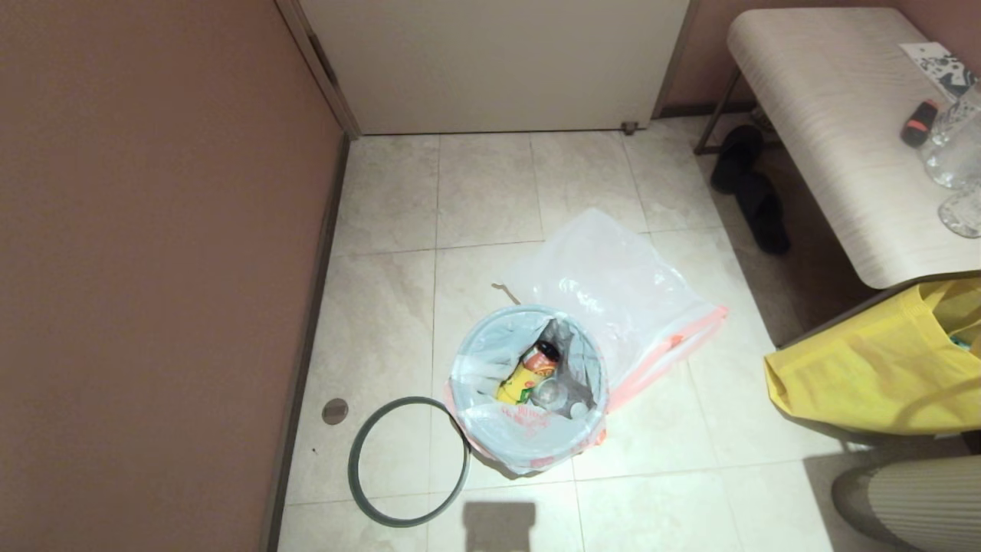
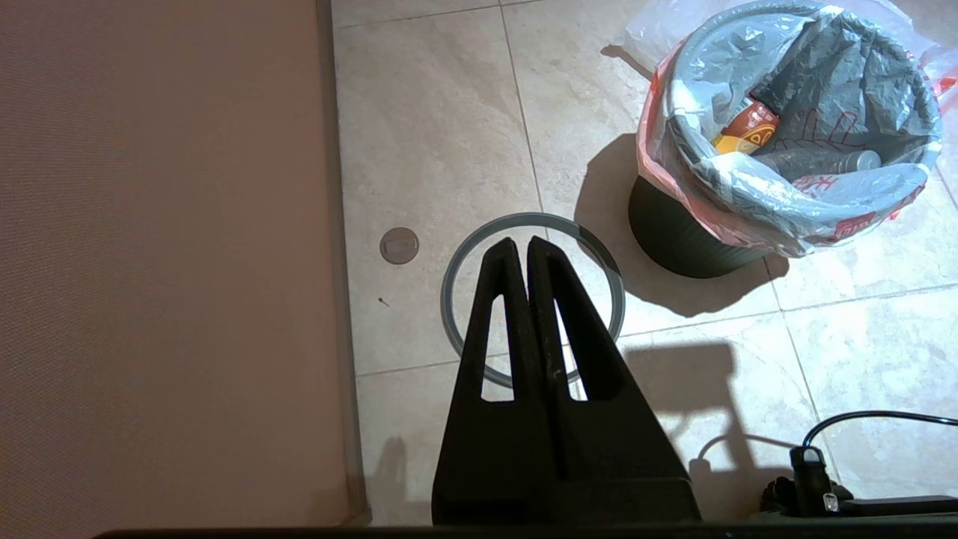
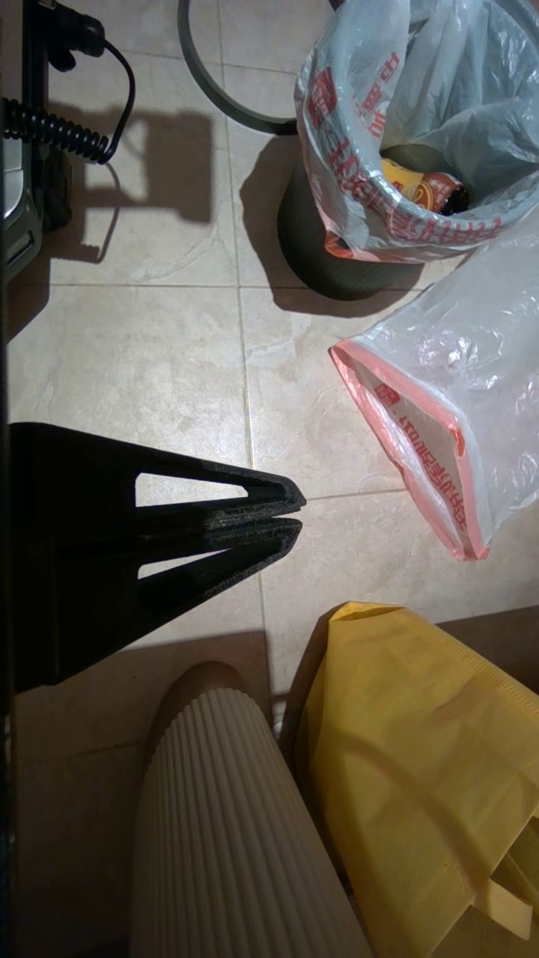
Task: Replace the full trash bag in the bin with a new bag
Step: Place the trash bag on the floor
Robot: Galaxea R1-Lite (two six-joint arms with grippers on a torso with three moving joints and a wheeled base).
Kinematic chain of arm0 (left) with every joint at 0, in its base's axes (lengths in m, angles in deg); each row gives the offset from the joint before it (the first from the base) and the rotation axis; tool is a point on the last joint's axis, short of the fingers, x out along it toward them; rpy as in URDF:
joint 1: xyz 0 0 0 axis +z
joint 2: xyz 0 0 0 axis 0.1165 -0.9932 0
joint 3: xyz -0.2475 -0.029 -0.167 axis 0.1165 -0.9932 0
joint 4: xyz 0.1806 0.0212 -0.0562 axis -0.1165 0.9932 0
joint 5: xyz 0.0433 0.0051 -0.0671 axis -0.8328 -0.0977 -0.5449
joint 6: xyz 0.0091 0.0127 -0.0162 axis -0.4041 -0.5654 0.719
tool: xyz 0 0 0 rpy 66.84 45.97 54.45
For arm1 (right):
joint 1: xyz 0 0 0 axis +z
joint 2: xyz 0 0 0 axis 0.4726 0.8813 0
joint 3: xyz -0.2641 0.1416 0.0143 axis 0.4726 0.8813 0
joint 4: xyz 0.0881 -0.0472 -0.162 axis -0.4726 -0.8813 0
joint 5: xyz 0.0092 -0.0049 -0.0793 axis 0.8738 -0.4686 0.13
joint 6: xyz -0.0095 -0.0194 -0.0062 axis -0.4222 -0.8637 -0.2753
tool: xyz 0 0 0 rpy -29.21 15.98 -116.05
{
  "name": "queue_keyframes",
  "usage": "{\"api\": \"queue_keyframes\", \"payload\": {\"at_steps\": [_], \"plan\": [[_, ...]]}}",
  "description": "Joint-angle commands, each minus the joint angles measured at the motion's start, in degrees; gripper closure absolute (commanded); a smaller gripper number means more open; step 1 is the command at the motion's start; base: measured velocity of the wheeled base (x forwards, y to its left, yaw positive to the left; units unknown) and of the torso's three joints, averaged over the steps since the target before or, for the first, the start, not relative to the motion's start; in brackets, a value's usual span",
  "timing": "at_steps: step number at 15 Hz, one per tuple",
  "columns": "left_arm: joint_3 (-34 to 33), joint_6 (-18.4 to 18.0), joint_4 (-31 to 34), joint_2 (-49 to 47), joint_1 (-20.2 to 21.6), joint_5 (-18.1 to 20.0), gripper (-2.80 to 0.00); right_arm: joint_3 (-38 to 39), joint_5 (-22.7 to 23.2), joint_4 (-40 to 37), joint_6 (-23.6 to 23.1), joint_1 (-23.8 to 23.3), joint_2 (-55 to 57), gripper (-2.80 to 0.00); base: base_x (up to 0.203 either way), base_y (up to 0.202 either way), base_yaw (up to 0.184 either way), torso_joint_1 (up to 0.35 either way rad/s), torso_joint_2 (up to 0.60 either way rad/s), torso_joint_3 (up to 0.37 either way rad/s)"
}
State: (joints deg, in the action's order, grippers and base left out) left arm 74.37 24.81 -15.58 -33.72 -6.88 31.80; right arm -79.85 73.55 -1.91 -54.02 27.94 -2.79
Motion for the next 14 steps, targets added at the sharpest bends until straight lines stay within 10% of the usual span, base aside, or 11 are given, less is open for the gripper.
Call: {"api": "queue_keyframes", "payload": {"at_steps": [1, 14], "plan": [[0.00, 0.00, 0.03, -0.10, 0.01, 0.01, 0.00, -0.06, 0.33, -0.06, 0.30, 0.00, 0.05, 0.00, 0.000, 0.000, 0.000, 0.000, 0.00, 0.000], [0.00, -0.03, 0.03, -0.10, 0.01, 0.03, 0.00, -16.25, -0.03, -4.47, -1.11, -0.02, 12.26, 0.00, 0.000, 0.000, 0.000, 0.000, 0.00, 0.000]]}}
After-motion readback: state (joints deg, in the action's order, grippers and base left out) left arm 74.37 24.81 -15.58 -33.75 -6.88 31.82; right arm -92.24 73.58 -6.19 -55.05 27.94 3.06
